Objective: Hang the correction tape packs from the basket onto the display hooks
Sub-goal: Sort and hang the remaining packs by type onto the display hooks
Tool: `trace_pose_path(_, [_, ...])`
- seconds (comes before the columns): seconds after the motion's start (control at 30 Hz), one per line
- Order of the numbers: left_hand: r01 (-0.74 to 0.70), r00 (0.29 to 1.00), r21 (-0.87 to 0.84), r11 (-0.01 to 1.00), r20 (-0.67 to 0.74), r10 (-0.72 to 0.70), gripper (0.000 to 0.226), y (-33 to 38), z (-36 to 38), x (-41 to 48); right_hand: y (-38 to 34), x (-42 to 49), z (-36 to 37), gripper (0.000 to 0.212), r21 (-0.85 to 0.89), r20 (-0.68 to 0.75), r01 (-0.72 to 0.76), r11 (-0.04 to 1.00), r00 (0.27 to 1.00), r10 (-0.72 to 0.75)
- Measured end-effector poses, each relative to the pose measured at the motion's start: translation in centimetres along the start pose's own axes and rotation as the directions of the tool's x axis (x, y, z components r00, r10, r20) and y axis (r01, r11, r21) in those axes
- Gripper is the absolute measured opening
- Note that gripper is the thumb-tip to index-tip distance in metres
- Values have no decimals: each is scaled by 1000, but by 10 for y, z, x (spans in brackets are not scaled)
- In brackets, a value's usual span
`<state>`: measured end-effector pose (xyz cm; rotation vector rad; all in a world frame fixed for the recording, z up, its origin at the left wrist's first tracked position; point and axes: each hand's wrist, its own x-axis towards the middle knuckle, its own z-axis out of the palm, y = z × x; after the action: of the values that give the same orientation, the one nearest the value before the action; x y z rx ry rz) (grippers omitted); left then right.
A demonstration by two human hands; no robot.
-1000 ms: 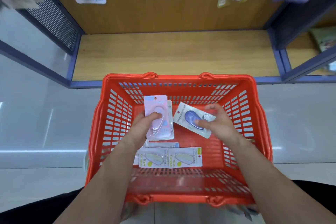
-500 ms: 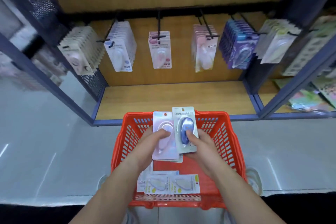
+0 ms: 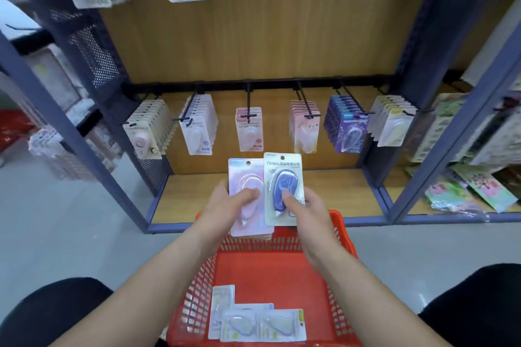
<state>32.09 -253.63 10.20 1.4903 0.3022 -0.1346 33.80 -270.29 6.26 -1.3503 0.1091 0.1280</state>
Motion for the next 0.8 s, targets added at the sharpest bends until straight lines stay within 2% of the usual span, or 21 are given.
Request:
trace_pose_path(0.2, [-114, 994, -23, 993, -8, 113, 83, 41, 4, -3, -47, 11, 1, 9, -25, 31, 56, 998, 998, -55])
trace_pose_path(0.3, [-143, 990, -73, 987, -14, 142, 72, 56, 3, -2, -64, 16, 7, 18, 1, 54, 69, 998, 996, -69])
trace_pose_path(0.4, [-175, 984, -113, 978, -35, 172, 62, 67, 0, 2, -81, 21, 17, 14, 56, 63, 68, 996, 995, -71])
trace_pose_path(0.57, [-277, 959, -158, 948, -99, 264, 52, 97, -13, 2, -108, 32, 44, 19, 90, 81, 136, 987, 986, -144])
trace_pose_path(0.67, [-332, 940, -179, 926, -149, 308, 48, 116, -24, -1, -126, 38, 62, 20, 53, 100, 180, 982, 978, -185])
trace_pose_path(0.8, [-411, 903, -109, 905, -184, 389, 51, 149, -32, -2, -172, 49, 74, 20, -65, 82, 343, 937, 938, -338])
